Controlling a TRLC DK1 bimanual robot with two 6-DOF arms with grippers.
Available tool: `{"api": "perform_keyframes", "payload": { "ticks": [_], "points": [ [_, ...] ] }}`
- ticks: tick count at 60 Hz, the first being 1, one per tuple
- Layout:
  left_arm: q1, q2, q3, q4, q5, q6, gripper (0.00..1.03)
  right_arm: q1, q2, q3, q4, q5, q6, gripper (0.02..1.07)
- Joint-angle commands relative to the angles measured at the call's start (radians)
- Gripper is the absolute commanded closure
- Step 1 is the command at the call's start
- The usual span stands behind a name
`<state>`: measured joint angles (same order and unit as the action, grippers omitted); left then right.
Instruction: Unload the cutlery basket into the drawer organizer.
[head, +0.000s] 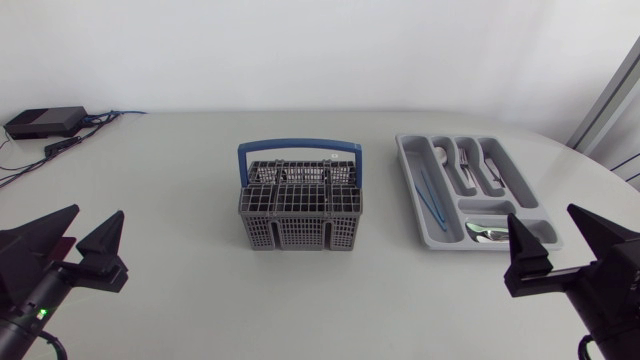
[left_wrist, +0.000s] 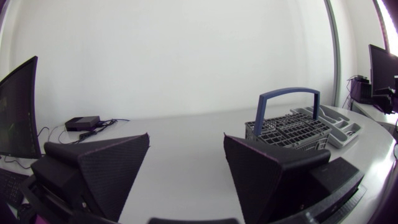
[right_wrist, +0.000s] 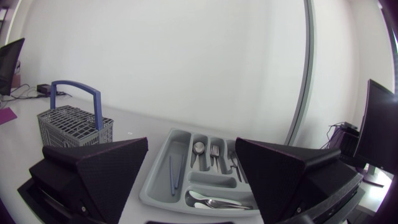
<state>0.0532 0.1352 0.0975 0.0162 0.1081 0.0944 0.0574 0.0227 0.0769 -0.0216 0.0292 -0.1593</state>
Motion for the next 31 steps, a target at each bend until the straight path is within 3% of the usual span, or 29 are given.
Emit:
{"api": "perform_keyframes", "payload": {
  "ticks": [1, 10, 31],
  "points": [
    [-0.021, -0.051, -0.048, -0.006, -0.035, -0.052, 0.04, -0.024, -0.012, -0.043, 0.016, -0.011, 0.081, 0.06],
    [-0.052, -0.133, -0.096, -0.016, -0.106, -0.093, 0.04, -0.057, -0.022, -0.076, 0.021, -0.029, 0.157, 0.06],
    [-0.053, -0.135, -0.097, -0.016, -0.108, -0.094, 0.04, -0.057, -0.023, -0.077, 0.022, -0.029, 0.159, 0.06]
  ]
}}
